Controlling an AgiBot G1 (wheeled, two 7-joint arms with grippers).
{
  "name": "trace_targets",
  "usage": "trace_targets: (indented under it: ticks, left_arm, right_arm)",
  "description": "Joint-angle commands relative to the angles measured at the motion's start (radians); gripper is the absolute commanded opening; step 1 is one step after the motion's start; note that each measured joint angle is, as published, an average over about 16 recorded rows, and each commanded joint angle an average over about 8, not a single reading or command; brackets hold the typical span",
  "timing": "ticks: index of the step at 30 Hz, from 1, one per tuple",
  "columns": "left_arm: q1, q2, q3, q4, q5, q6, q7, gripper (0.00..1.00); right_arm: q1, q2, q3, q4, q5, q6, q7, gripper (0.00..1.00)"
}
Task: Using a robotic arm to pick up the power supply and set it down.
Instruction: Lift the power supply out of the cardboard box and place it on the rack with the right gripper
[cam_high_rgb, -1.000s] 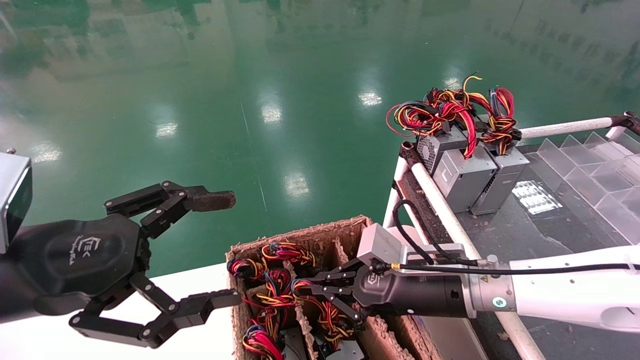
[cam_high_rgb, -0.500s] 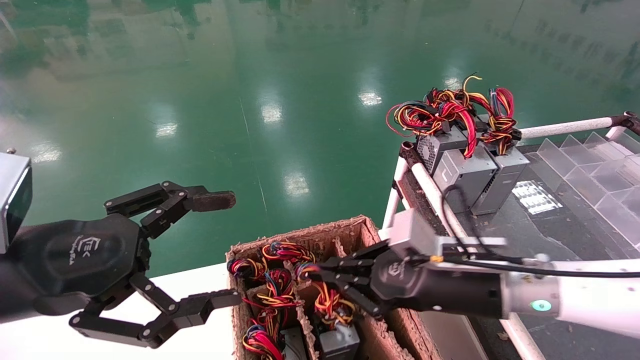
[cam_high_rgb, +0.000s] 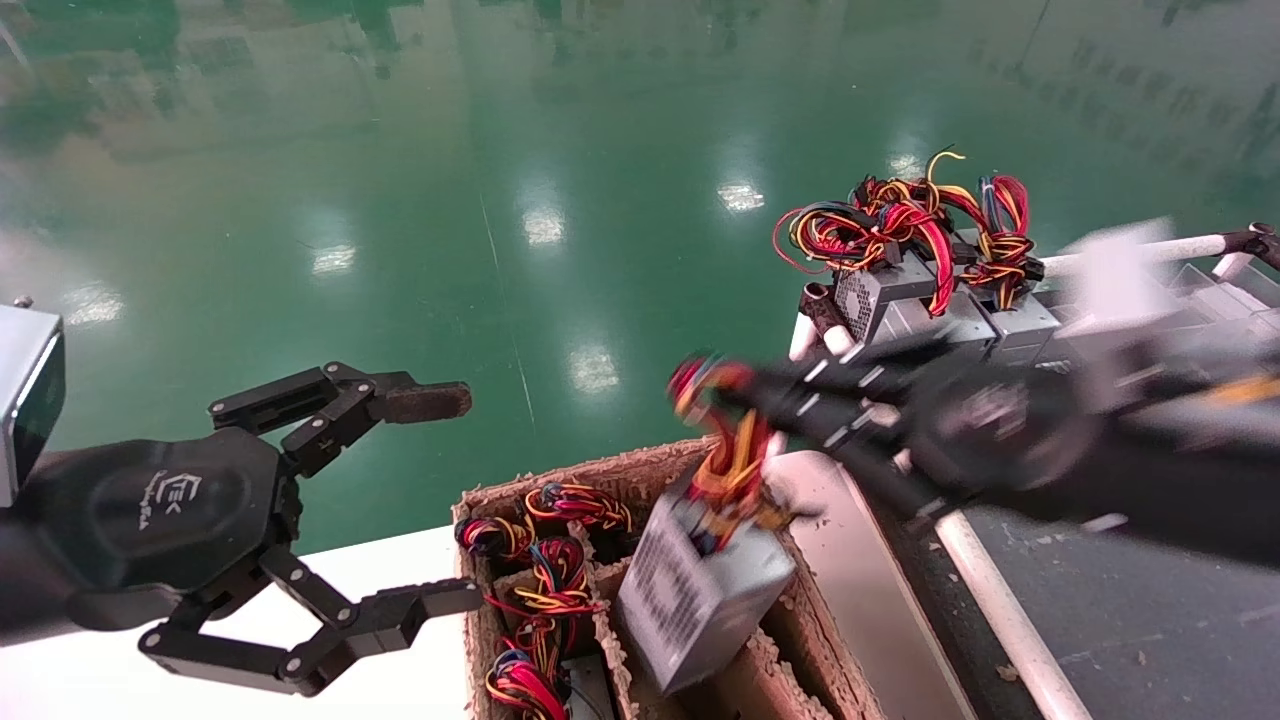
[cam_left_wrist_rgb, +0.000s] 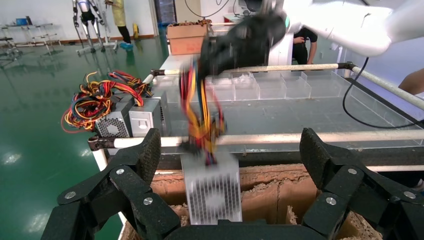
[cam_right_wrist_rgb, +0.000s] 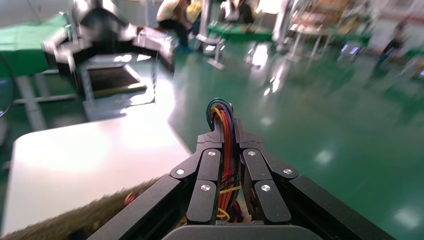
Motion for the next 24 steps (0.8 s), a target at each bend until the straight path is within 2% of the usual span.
trace_targets:
  ticks: [1,6,13,24]
  left_arm:
    - [0.0,0.0,0.0,0.0,0.0,0.0,0.0,1.0]
    - [0.0,0.0,0.0,0.0,0.0,0.0,0.0,1.0]
    - [0.0,0.0,0.0,0.0,0.0,0.0,0.0,1.0]
    - [0.0,0.0,0.0,0.0,0.0,0.0,0.0,1.0]
  right_arm:
    - [0.006,0.034,0.029,0.021,0.033,-0.004,0.007,0.0]
    - [0.021,0.094,0.085,0.005,0.077,-0.001,-0.007,0.0]
    - [0.034,0.17,0.147,-0.085,0.1,0.002,-0.056,0.0]
    - [0.049,0.259,0.155,-0.282,0.005,0.006,-0.18,0.0]
